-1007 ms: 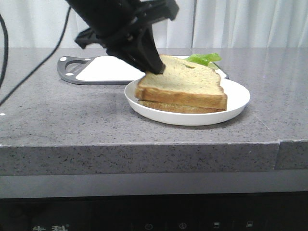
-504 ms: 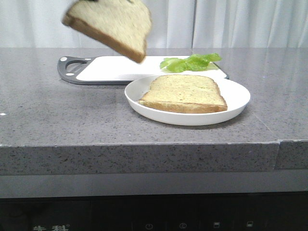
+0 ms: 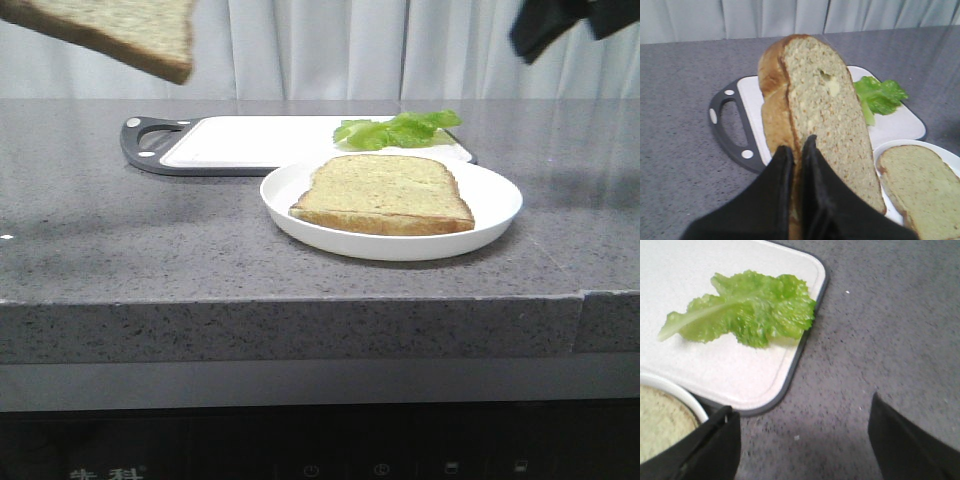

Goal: Left arm grabs bread, right arm adds lettuce
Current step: 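Lift the top bread slice off the plate with the left gripper, then lower the right gripper onto the lettuce leaf and grasp it, then carry the lettuce onto the bottom bread slice and release it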

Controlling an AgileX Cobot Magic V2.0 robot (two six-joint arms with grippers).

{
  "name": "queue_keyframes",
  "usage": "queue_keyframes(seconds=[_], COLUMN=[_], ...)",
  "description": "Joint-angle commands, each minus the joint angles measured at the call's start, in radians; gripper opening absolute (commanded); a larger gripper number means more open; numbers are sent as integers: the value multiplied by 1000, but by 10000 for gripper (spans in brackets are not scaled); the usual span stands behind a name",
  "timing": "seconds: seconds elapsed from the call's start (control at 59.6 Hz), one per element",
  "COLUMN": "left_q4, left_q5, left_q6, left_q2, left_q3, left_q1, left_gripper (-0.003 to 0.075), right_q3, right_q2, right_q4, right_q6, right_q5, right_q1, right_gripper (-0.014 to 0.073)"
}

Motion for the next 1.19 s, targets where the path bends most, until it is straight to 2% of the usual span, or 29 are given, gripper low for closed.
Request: queue_keyframes(seconds=[0.0,0.319,0.487,0.571,0.789,0.856,1.175], left_q4=[-4,-4,-4,-4,-4,-4,-4], left_q5=[-62,-43,-35,-35,-35,-35,-35], left_q6=[-10,-10,-10,-10,-10,-10,-10], left_q2=[-55,-98,-98,-98,-98,-98,-98], left_q3=[-12,-1,-1,-1,-1,-1,-1], left_q1=[43,105,105,105,105,105,105], left_gripper=[-21,-21,-21,-21,-21,-21,-21], right_q3=[-148,-563,-694,-713,-713,-713,-711], right_q2=[68,427,532,553,551,547,475], right_q4=[5,5,5,5,5,5,15], right_q6=[-33,-38,-38,-38,-38,-38,-37], right_q5=[-27,150,222,237,237,237,281], right_q1=[18,56,57,57,57,57,57], right_gripper=[548,545,470,402,127,71,53])
